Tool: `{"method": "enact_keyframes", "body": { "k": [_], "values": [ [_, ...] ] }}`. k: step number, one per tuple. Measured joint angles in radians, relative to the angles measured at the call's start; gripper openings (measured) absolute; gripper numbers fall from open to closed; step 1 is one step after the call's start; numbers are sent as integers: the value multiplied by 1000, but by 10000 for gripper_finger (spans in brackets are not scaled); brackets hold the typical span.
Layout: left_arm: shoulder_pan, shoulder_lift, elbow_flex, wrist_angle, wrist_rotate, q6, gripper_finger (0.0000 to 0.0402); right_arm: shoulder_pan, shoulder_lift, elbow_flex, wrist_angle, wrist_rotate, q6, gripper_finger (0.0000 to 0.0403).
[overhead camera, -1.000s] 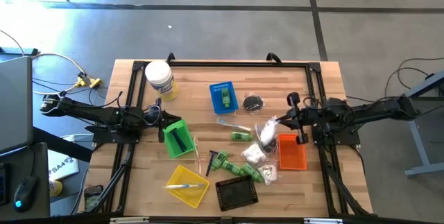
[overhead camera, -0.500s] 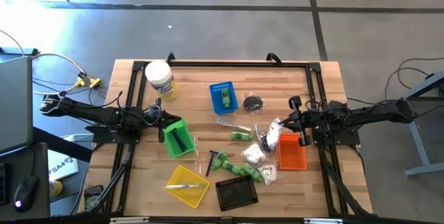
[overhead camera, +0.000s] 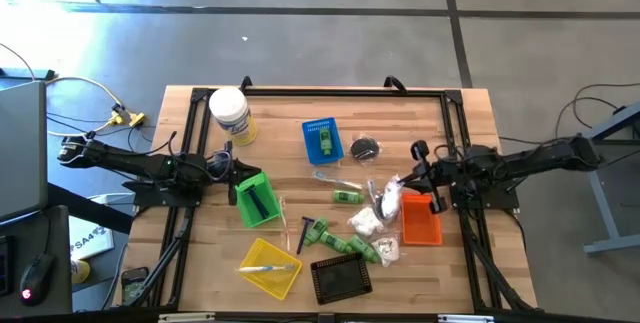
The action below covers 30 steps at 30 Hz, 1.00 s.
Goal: Pick & Place Travel size toiletries
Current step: Put the cotton pack into the black bin
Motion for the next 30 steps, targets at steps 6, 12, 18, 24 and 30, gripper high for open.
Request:
{"method": "enact_keyframes", "body": {
  "k": [6,12,18,24,30],
  "values": [
    [0,0,0,21,0,0,0,48,146,87,-47,26,-29,2],
    [0,0,0,23,0,0,0,100,293,166,-60,58,-30,2],
    [0,0,0,21,0,0,0,163,434,233,-59,119,-28,2],
    [0,0,0,16,0,0,0,252,614,327,-58,190,-17,2],
    [0,0,0,16,0,0,0,341,774,446,-58,269,29,2]
  ]
}}
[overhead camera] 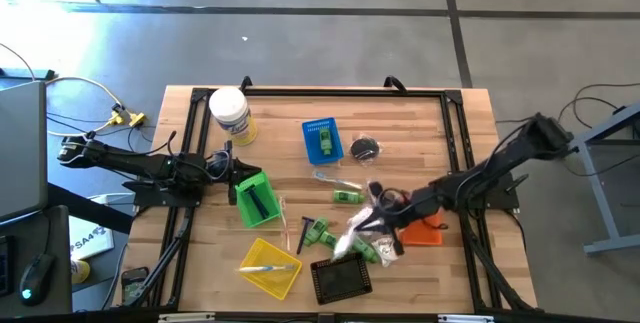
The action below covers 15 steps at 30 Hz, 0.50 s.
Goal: Pick & Place Travel size toiletries
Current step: Put the cotton pack into the black bin
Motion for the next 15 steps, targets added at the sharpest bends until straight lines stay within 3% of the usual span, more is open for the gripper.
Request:
{"method": "enact_keyframes", "body": {
  "k": [15],
  "values": [
    [0,0,0,-1,0,-22,0,81,232,124,-15,-19,243,2]
  ]
}}
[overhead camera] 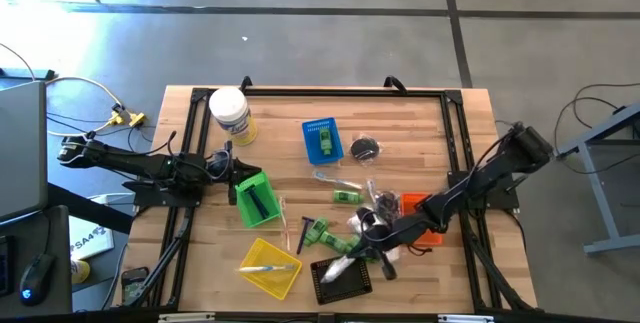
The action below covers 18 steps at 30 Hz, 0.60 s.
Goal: Pick & Place Travel size toiletries
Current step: Put the cotton pack into the black bin
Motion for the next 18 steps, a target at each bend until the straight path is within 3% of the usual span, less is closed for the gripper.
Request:
{"method": "enact_keyframes", "body": {
  "k": [18],
  "values": [
    [0,0,0,0,0,0,0,-3,64,6,-21,-173,136,2]
  ]
}}
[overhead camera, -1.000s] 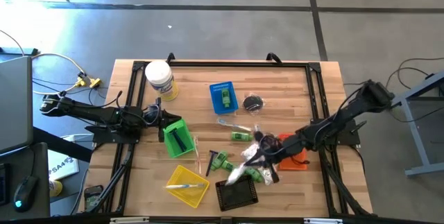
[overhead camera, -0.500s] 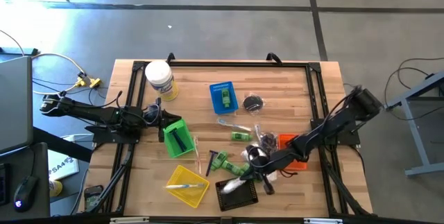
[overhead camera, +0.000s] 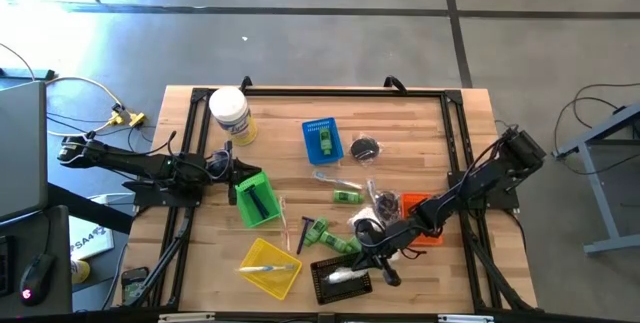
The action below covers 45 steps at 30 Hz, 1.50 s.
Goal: Pick & Place Travel size toiletries
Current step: Put the cotton pack into the black bin, then put the hair brush into the orange bin
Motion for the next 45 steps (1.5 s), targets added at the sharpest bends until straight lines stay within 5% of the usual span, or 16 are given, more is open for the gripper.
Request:
{"method": "enact_keyframes", "body": {
  "k": [12,22,26,33,45],
  "values": [
    [0,0,0,-14,0,7,0,-2,13,0,-33,101,-41,16],
    [0,0,0,-47,0,7,0,-10,13,-1,-26,102,-44,145],
    [0,0,0,-46,0,7,0,-22,12,-1,-24,-17,-44,173],
    [0,0,0,-49,-2,7,0,-42,12,-1,-22,-225,-66,173],
    [0,0,0,-50,-3,26,0,-43,12,-1,0,-207,-143,140]
  ]
}}
